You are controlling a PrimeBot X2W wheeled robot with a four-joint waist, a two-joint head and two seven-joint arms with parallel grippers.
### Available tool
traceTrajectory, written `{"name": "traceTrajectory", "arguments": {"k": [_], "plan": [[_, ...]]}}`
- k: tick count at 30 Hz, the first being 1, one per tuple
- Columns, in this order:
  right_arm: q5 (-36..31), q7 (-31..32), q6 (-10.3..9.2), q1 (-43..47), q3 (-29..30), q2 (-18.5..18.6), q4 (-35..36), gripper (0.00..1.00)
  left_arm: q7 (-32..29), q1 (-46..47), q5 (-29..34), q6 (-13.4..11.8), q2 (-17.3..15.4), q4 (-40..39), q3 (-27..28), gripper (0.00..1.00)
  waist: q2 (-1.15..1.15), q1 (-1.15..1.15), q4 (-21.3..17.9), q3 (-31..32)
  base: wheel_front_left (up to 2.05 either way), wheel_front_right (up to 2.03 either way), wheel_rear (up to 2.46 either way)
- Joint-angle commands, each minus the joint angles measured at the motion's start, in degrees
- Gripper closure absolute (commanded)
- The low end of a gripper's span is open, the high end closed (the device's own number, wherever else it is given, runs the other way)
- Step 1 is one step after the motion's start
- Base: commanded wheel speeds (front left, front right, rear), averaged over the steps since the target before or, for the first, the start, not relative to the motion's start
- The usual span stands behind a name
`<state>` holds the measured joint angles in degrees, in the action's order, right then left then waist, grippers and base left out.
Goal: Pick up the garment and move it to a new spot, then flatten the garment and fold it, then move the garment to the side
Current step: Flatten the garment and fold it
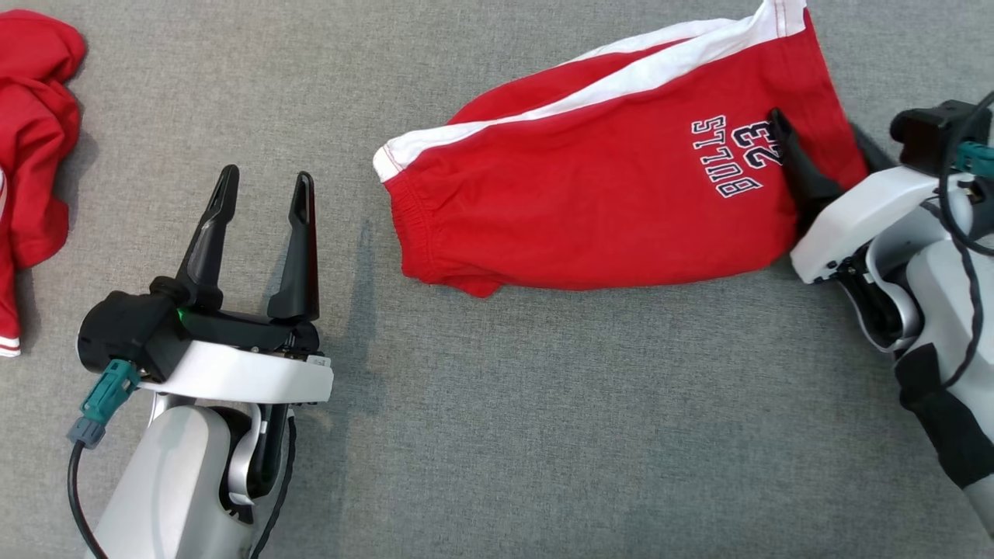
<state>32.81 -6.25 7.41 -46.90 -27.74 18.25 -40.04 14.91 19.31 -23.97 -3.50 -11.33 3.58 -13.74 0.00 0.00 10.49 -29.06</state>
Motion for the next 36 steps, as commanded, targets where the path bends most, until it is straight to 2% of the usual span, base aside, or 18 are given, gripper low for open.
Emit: {"name": "traceTrajectory", "arguments": {"k": [1,7,14,24,29,36], "plan": [[1.32,0.84,0.15,1.62,-2.26,-1.5,-2.02,1.0,0.22,1.44,0.55,0.38,0.03,0.09,0.33,0.0,0.0,0.0,-0.38,0.28,0.0,0.0,0.0],[3.7,-2.06,0.14,1.71,-4.22,-0.94,-1.75,1.0,0.23,1.15,1.36,0.75,-0.12,0.41,0.42,0.0,0.0,0.0,-1.92,1.65,0.0,0.0,0.0],[5.93,-5.36,0.09,7.2,-3.13,-0.66,-0.01,1.0,0.05,-0.01,1.54,0.89,-0.6,0.9,0.26,0.0,0.0,0.0,-4.02,3.09,0.0,0.0,0.0],[5.67,-8.05,0.07,21.03,4.18,-0.81,5.28,1.0,-1.13,-2.97,0.97,-0.32,-2.01,-0.12,0.76,0.0,0.0,0.0,-8.47,5.81,0.0,0.0,0.0],[3.87,-8.41,0.07,24.11,7.83,-1.22,9.1,1.0,-2.2,-4.47,0.86,-0.82,-2.76,-1.51,0.65,0.0,0.0,0.0,-10.3,6.25,0.0,0.0,0.0],[2.24,-7.18,0.08,25.33,10.07,-1.62,12.03,1.0,-2.96,-4.46,0.84,-1.13,-3.17,-2.58,0.23,0.0,0.0,0.0,-11.04,6.29,0.0,0.0,0.0]]}}
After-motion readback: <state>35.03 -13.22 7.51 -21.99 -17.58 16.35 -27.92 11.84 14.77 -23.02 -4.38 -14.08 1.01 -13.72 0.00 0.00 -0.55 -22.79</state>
